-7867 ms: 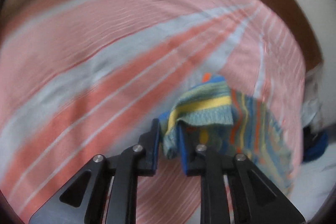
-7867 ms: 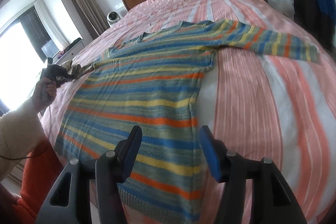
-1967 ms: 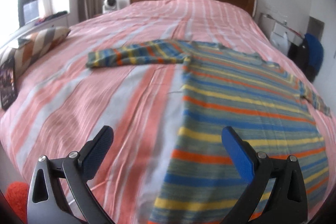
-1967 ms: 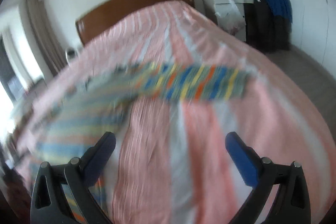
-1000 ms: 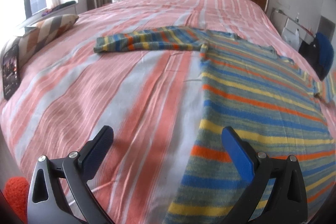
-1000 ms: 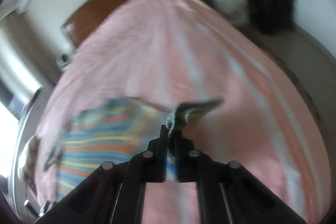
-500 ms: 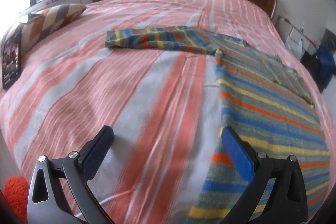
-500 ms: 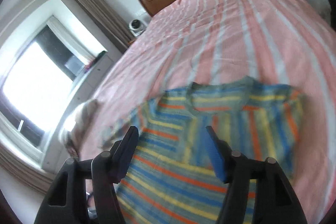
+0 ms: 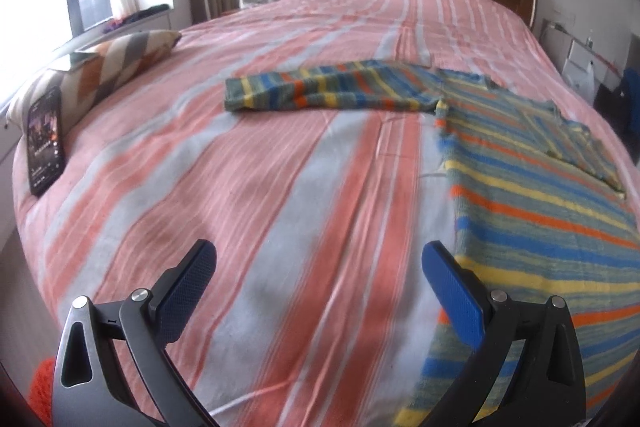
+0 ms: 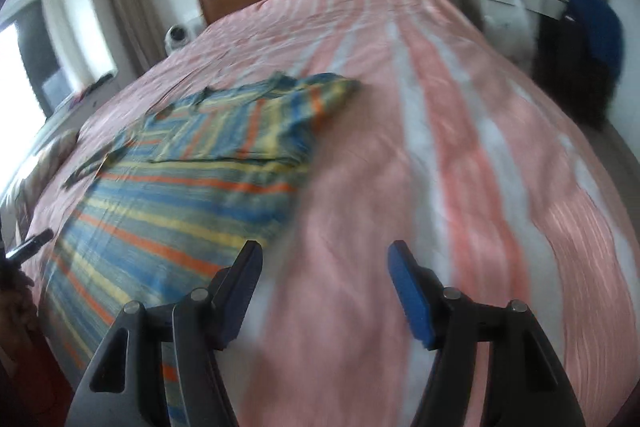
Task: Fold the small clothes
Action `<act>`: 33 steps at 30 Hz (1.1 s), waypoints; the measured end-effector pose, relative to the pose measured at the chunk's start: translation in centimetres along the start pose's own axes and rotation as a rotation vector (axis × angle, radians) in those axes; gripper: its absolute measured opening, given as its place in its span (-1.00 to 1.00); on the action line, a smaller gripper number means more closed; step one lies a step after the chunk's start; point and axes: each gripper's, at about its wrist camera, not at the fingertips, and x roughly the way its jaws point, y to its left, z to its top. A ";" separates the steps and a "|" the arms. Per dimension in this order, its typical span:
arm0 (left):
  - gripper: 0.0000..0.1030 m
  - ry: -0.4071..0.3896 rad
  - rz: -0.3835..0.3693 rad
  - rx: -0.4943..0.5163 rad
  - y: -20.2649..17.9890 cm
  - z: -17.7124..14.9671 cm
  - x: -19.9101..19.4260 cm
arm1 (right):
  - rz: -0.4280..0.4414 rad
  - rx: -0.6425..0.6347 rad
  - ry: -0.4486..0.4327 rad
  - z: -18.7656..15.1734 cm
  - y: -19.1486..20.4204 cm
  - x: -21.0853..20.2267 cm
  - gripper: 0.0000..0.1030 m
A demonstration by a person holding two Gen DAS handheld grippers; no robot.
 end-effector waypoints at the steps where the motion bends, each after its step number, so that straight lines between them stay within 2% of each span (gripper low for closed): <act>1: 0.99 0.018 -0.001 0.001 -0.1 -0.2 0.4 | -0.015 0.021 -0.016 -0.6 -0.8 -0.2 0.27; 3: 0.99 0.049 0.008 -0.004 -0.2 -0.6 1.0 | -0.035 0.055 -0.031 -1.4 -2.0 -0.2 0.33; 9: 0.99 0.033 0.034 -0.005 -0.6 -1.2 1.1 | -0.009 0.145 -0.062 -3.1 -4.3 1.0 0.35; 14: 0.99 0.026 0.047 -0.007 -0.8 -1.3 1.3 | 0.017 0.144 -0.057 -3.2 -4.3 1.3 0.46; 33: 0.99 0.057 0.035 -0.007 -0.8 -1.3 1.2 | -0.010 0.114 -0.043 -3.3 -3.7 1.7 0.53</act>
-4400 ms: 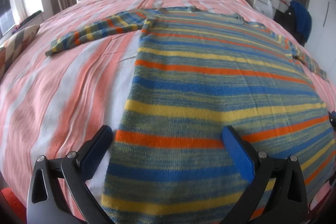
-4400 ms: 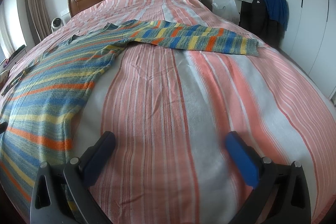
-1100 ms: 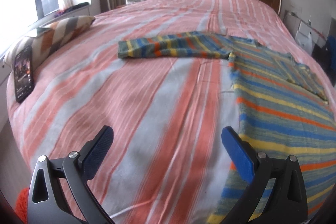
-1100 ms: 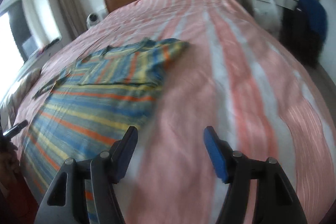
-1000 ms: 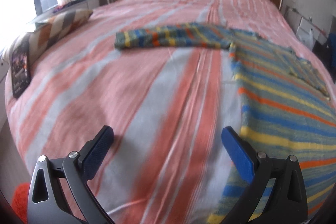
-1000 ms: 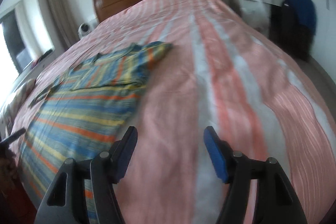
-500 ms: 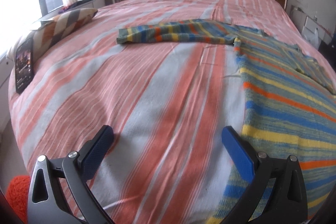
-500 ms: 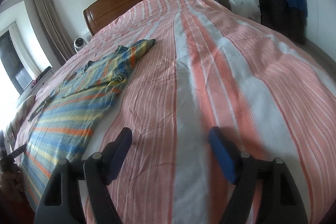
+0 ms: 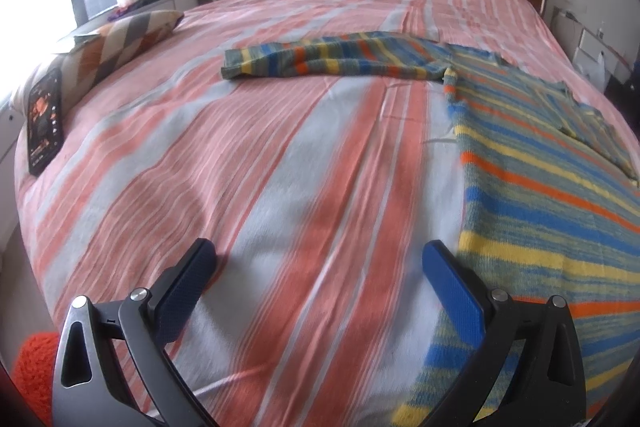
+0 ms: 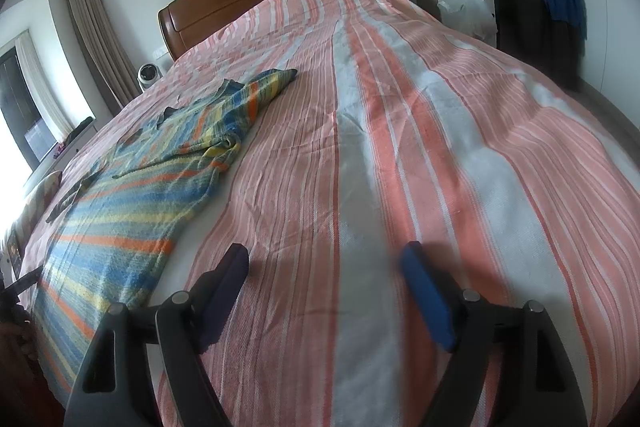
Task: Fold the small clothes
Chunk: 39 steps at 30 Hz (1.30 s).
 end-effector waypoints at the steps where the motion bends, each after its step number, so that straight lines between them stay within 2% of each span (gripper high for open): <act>1: 0.99 0.013 -0.010 0.001 0.1 0.1 -0.2 | 0.000 0.000 0.000 0.0 0.0 0.0 0.53; 2: 0.99 0.024 -0.022 -0.001 0.2 0.2 -0.5 | 0.000 0.000 0.000 0.0 0.0 0.0 0.53; 6: 0.99 0.057 -0.154 -0.083 1.5 2.5 -1.7 | -0.005 -0.005 0.001 -0.1 0.1 0.0 0.54; 10: 0.99 0.076 -0.255 -0.170 4.8 7.7 -1.0 | -0.011 -0.013 0.003 -0.2 0.2 0.1 0.55; 12: 0.99 0.118 -0.268 -0.201 6.9 10.5 0.9 | -0.009 -0.014 0.003 -0.2 0.2 0.1 0.56; 14: 0.98 0.168 -0.221 -0.245 9.6 13.2 3.8 | -0.007 -0.013 0.001 -0.2 0.1 0.1 0.56; 16: 0.91 0.229 -0.176 -0.326 12.4 14.9 7.0 | -0.007 -0.014 -0.001 -0.2 0.1 0.0 0.56; 18: 0.50 0.277 -0.204 -0.411 14.1 15.6 9.5 | -0.012 -0.018 -0.001 -0.2 0.1 0.0 0.57; 21: 0.40 0.356 -0.263 -0.474 13.8 16.2 12.8 | -0.019 -0.025 0.002 -0.1 0.2 0.1 0.57; 22: 0.37 0.355 -0.256 -0.463 13.3 16.2 13.0 | -0.020 -0.027 0.003 -0.1 0.2 0.1 0.57; 23: 0.14 0.348 -0.240 -0.445 12.7 16.4 13.2 | -0.022 -0.028 0.003 -0.1 0.2 0.1 0.57; 24: -0.69 0.338 -0.224 -0.425 12.1 16.7 13.3 | -0.023 -0.030 0.004 -0.1 0.2 0.1 0.57; 25: -0.92 0.344 -0.221 -0.411 11.6 17.1 13.5 | -0.024 -0.032 0.005 -0.1 0.3 0.1 0.58; 27: -0.96 0.327 -0.206 -0.399 10.8 18.0 13.0 | -0.026 -0.035 0.005 -0.1 0.3 0.1 0.58; 30: -0.97 0.222 -0.197 -0.286 8.5 21.1 9.9 | -0.026 -0.037 0.004 -0.1 0.3 0.2 0.59; 35: -0.96 0.031 -0.281 0.033 -2.6 25.5 2.2 | -0.026 -0.037 0.003 -0.2 0.3 0.2 0.59; 37: -0.96 -0.004 -0.340 0.162 -8.6 25.9 0.2 | -0.026 -0.037 0.003 -0.2 0.3 0.2 0.59; 39: -0.93 -0.009 -0.385 0.236 -13.5 25.4 -0.4 | -0.027 -0.038 0.003 -0.2 0.4 0.2 0.59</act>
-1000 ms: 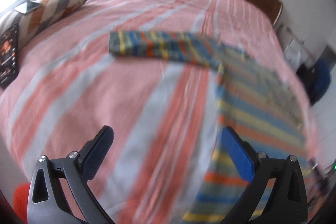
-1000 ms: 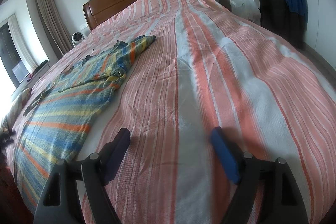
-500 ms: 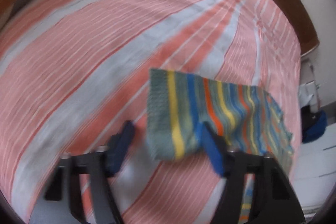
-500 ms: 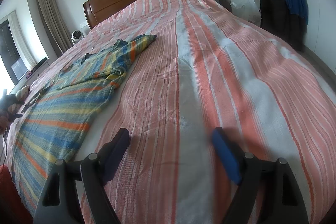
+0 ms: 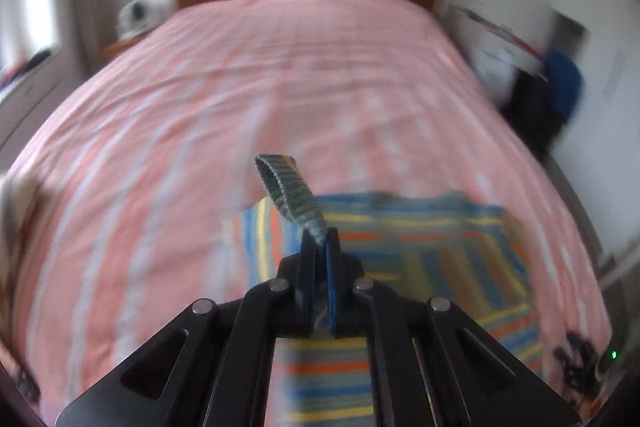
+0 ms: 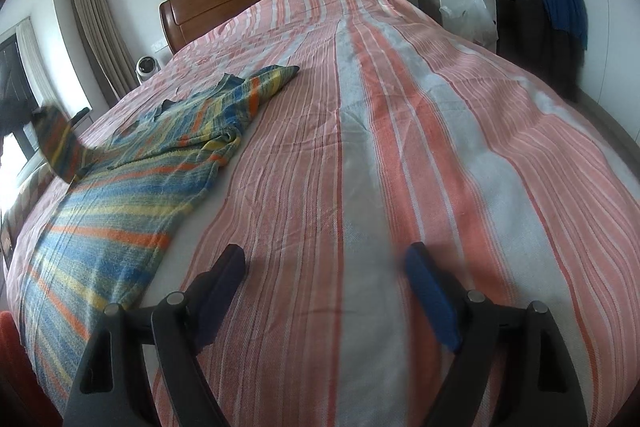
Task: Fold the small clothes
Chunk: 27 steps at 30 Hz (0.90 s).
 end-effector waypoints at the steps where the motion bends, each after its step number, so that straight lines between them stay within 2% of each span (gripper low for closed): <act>1: -0.91 0.017 -0.035 0.024 -2.6 0.0 1.1 | 0.000 0.000 0.000 0.0 0.0 0.0 0.59; 2: -0.87 0.034 -0.063 0.034 -4.4 -0.1 2.3 | 0.000 0.000 0.000 0.0 0.0 0.0 0.59; 4: -0.35 0.064 -0.106 0.051 -8.1 -0.9 4.9 | 0.000 0.000 0.000 0.0 0.0 0.0 0.59; 5: 0.52 0.107 -0.121 0.061 -9.6 -1.7 6.4 | 0.000 0.001 -0.001 0.0 0.0 0.0 0.59; 6: 0.86 0.137 -0.117 0.059 -10.4 -2.4 7.5 | 0.001 0.001 0.000 0.0 0.0 0.0 0.59; 8: 0.82 0.155 -0.138 0.041 -11.5 -4.6 8.3 | 0.002 0.000 -0.001 0.0 0.0 0.0 0.59; 10: 0.82 0.210 -0.179 0.037 -11.8 -6.8 8.4 | 0.005 0.003 -0.001 0.0 0.0 0.0 0.59; 12: 0.82 0.228 -0.163 0.056 -11.2 -8.9 7.4 | 0.009 0.005 -0.002 0.0 -0.1 0.0 0.60; 16: 0.83 0.206 -0.060 0.152 -8.8 -14.2 3.5 | 0.012 0.005 -0.001 0.0 -0.1 0.0 0.61; 19: 0.84 0.175 0.044 0.173 -6.2 -17.7 0.5 | 0.011 0.005 -0.002 0.0 0.0 0.0 0.61; 23: 0.91 0.127 0.118 0.095 -3.8 -21.0 -1.4 | 0.007 0.001 0.000 0.0 0.1 0.1 0.62; 25: 0.93 0.107 0.153 0.046 -2.9 -22.2 -1.2 | 0.004 -0.003 0.000 0.0 0.1 0.2 0.62; 27: 0.93 0.144 0.186 0.007 -2.2 -23.1 0.3 | 0.001 -0.006 0.001 0.0 0.2 0.2 0.62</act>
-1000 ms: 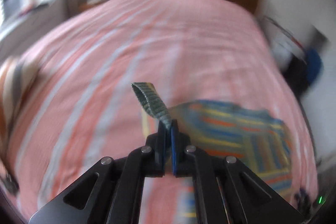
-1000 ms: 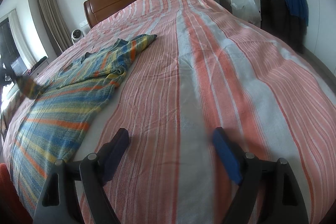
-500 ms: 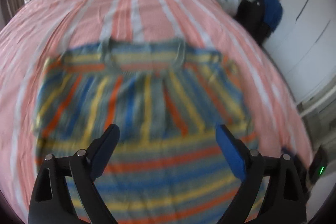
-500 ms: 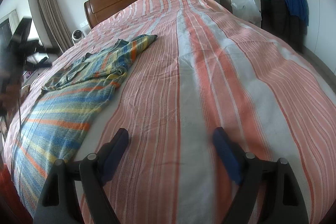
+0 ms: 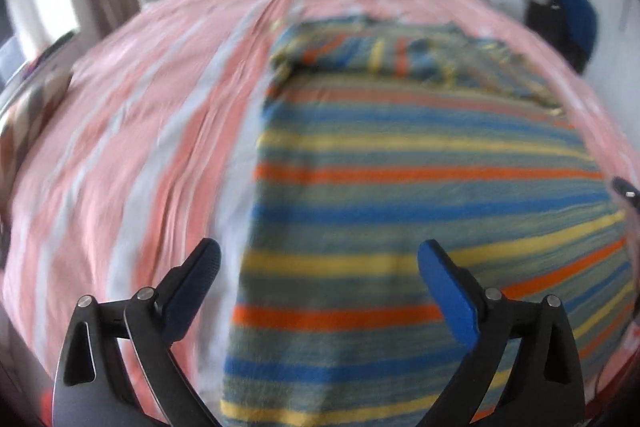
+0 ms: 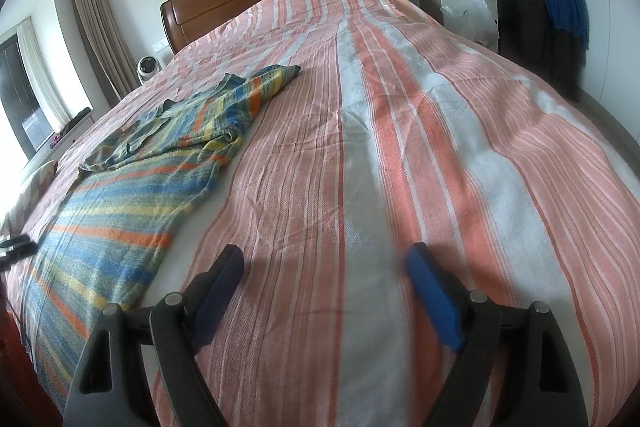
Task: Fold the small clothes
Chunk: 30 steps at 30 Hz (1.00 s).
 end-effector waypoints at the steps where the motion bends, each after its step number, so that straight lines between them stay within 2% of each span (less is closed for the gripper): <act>1: 0.93 0.019 -0.009 -0.027 0.3 -0.3 0.7 | 0.000 0.000 0.000 0.0 0.0 0.0 0.62; 3: 0.93 -0.004 -0.016 -0.056 0.5 -0.4 0.6 | 0.002 0.001 -0.001 0.0 0.0 0.0 0.62; 8: 0.94 -0.005 0.010 -0.029 0.2 -0.3 0.7 | -0.007 -0.006 0.002 0.0 0.1 0.1 0.62; 30: 0.99 -0.029 -0.003 -0.038 0.7 -1.3 0.9 | -0.015 -0.014 0.005 0.0 0.3 0.2 0.63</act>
